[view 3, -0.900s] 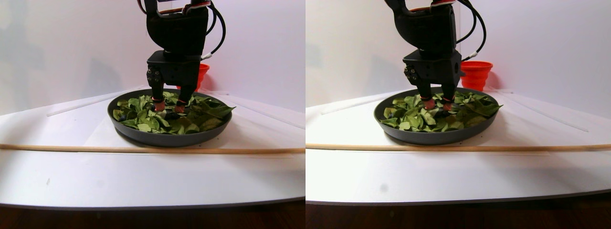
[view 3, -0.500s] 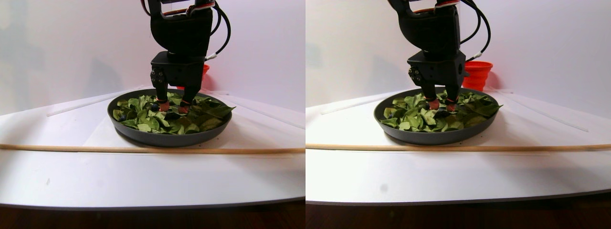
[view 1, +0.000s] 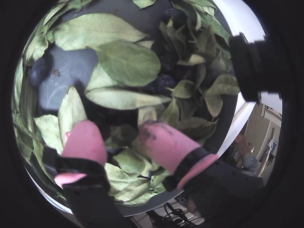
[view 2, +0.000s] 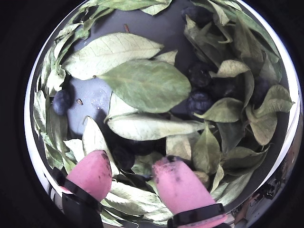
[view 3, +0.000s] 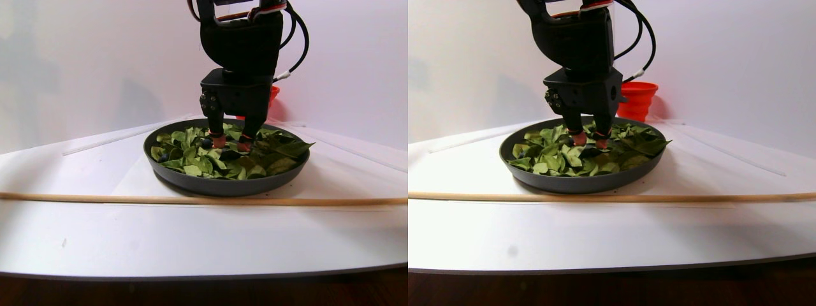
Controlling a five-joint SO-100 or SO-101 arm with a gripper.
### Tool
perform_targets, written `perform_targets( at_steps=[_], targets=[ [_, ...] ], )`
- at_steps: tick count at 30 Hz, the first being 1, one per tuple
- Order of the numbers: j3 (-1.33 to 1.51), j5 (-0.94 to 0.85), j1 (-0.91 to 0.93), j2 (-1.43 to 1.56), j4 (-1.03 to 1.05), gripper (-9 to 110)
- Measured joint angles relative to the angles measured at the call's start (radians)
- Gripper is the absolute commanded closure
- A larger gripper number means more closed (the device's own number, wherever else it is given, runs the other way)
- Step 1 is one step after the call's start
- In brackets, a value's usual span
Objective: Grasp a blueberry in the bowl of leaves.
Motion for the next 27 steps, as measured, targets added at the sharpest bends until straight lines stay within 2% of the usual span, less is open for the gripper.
perform_targets(
  at_steps=[27],
  targets=[
    [-0.032,0.063,-0.017,-0.092,-0.046,87]
  ],
)
